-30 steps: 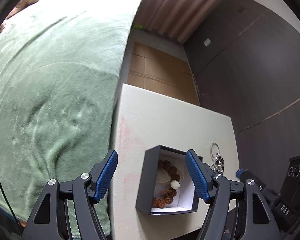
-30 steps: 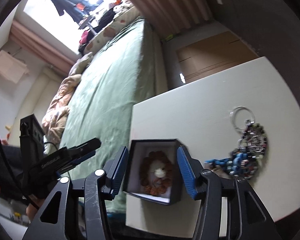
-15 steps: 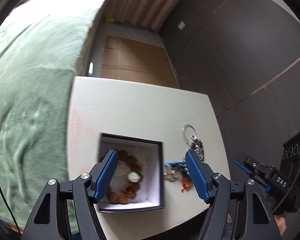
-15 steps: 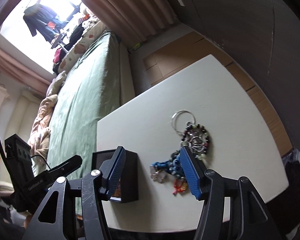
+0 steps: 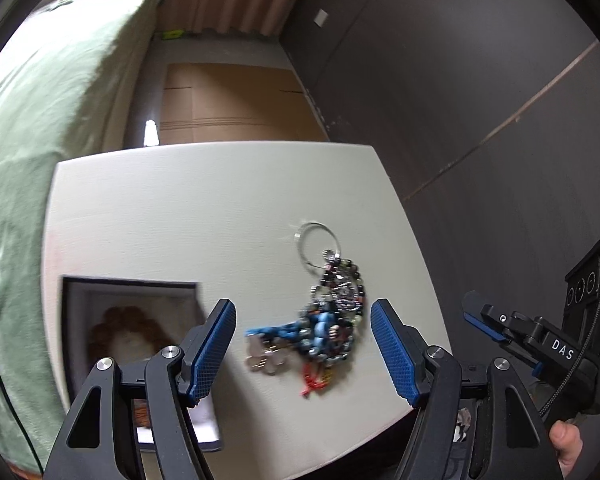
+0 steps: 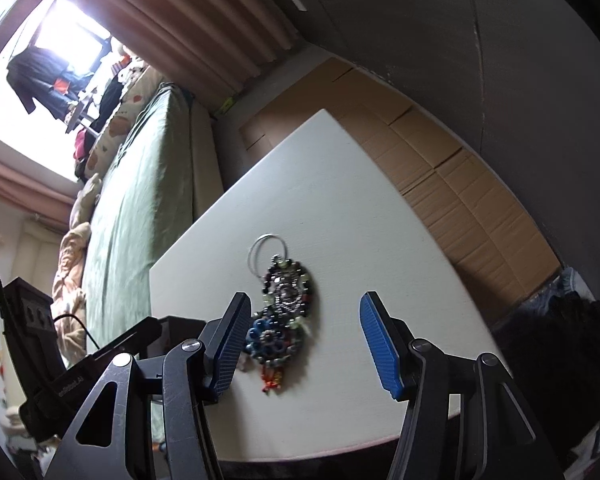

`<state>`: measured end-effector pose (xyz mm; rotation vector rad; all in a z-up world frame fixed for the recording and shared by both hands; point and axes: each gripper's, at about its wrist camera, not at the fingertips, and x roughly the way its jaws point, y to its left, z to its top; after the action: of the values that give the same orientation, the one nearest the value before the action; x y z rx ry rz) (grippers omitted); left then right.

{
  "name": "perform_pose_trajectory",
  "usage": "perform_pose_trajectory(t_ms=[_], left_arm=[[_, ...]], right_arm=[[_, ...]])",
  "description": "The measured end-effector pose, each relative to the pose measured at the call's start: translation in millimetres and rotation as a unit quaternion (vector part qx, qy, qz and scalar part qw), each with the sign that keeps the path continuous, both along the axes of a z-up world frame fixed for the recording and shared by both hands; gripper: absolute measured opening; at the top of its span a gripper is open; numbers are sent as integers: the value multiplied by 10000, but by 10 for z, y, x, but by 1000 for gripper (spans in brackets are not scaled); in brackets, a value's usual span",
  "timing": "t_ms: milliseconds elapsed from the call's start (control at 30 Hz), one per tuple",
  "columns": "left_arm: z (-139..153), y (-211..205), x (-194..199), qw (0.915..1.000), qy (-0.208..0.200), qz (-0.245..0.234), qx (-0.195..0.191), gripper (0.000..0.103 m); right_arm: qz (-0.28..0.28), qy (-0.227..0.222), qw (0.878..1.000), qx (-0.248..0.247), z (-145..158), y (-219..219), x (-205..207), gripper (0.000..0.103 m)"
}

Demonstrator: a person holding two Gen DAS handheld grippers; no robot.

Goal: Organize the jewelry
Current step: 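Grasp the dark beaded chain from the pile with the left tool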

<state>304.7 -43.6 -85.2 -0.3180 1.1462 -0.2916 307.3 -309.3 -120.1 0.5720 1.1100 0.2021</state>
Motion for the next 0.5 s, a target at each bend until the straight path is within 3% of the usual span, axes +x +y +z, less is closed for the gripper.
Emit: perform_pose_trajectory(t_ms=[367, 500], left_arm=[[-388, -462, 228, 9985, 427, -145, 326, 43], [-508, -545, 302, 9977, 514, -137, 412, 39]], right_arm=[[-72, 223, 9997, 45, -223, -298, 61, 58], [-19, 320, 9995, 15, -286, -319, 109, 57]])
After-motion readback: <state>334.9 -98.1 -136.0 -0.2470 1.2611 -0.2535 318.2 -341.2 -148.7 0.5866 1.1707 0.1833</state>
